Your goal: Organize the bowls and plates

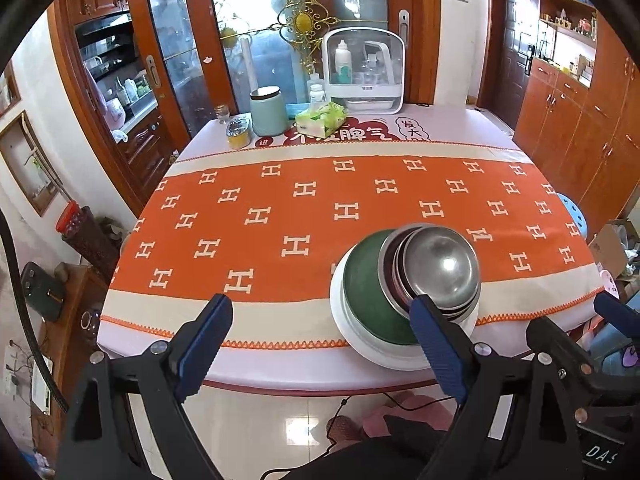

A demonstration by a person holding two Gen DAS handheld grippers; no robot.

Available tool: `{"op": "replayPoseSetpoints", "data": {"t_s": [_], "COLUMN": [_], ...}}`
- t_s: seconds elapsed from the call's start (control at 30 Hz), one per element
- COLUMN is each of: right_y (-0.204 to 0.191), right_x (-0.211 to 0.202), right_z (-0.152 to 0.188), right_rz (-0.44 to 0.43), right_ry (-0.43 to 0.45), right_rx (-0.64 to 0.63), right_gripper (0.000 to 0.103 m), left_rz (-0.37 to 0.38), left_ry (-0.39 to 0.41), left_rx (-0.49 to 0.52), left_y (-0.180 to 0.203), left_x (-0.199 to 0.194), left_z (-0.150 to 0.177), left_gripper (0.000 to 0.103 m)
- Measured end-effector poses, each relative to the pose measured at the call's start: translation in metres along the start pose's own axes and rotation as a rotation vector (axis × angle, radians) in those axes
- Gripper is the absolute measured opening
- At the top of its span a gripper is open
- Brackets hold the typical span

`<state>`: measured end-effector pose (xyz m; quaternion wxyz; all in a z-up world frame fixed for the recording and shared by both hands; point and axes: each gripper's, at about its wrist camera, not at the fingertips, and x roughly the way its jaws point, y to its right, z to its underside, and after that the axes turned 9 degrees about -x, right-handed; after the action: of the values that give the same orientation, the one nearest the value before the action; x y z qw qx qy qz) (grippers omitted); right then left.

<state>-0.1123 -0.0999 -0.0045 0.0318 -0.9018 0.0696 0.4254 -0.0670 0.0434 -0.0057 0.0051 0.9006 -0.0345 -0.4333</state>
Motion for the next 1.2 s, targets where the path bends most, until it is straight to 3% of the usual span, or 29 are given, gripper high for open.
{"op": "replayPoseSetpoints", "data": {"t_s": [0.1, 0.27, 1.2], "right_y": [0.0002, 0.0006, -0.008], "right_x": [0.0003, 0.0004, 0.0073], "right_z": [-0.0001, -0.0003, -0.0009], "right_rz": [-0.001, -0.002, -0.009], "right_ry": [0.001, 0.0, -0.012], "right_rx": [0.002, 0.001, 0.005], "right_gripper": [0.103, 0.103, 0.103], "left_rz": [0.002, 0.004, -0.004], "left_ry": [0.004, 0.005, 0.014], "left_rx": [-0.001, -0.004, -0.011], "left_y": [0.0007, -0.0001, -0.0019], "left_x": [0.001, 0.001, 0.0054], "left_z": [-0.0004, -0.0008, -0.0044], "left_gripper": [0.1, 0.102, 0.102]}}
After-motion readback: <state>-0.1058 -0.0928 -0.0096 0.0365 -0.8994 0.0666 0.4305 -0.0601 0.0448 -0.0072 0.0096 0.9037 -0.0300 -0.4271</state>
